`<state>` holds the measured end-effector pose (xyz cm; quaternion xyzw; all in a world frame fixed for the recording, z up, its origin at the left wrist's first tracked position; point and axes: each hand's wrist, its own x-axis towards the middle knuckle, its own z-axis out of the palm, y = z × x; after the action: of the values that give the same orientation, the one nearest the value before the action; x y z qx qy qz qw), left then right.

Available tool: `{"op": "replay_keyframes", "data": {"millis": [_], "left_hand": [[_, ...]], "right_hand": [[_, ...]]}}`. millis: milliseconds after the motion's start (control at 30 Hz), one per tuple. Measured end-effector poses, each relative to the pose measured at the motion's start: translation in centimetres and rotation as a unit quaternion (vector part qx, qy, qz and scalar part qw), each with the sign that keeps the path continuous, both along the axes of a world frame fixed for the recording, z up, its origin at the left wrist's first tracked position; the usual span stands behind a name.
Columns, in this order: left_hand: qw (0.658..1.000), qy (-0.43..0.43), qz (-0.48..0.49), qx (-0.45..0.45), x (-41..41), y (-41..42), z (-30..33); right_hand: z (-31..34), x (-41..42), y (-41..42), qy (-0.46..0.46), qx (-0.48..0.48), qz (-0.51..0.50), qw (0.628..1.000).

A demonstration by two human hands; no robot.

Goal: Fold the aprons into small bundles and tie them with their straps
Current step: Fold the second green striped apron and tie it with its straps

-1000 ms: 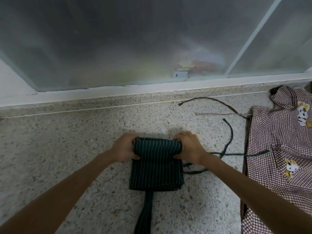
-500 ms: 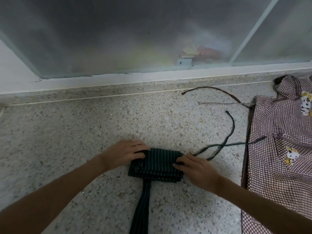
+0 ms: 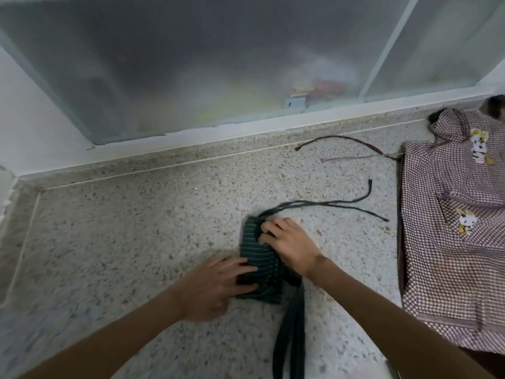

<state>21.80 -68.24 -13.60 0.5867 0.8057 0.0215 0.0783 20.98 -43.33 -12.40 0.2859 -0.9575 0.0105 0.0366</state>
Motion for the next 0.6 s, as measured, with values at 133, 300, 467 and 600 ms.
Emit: {"op": "replay_keyframes", "data": {"millis": [133, 300, 467, 600], "left_hand": [[0.994, -0.108, 0.032, -0.013, -0.3, -0.2, -1.0], [0.963, -0.213, 0.135, 0.098, -1.6, 0.5, -1.8], [0.981, -0.129, 0.104, 0.104, -3.1, 0.6, -1.7], [0.984, -0.121, 0.116, 0.054, -3.3, 0.5, -0.9]], "right_hand": [[0.6, 2.0, 1.1, -0.076, -0.016, 0.027, 0.997], [-0.1, 8.1, 2.1, -0.220, -0.038, -0.061, 0.973], [-1.0, 9.4, 1.2, -0.189, 0.005, -0.102, 0.977], [-1.5, 9.3, 0.4, -0.164, -0.006, -0.122, 0.979]]}}
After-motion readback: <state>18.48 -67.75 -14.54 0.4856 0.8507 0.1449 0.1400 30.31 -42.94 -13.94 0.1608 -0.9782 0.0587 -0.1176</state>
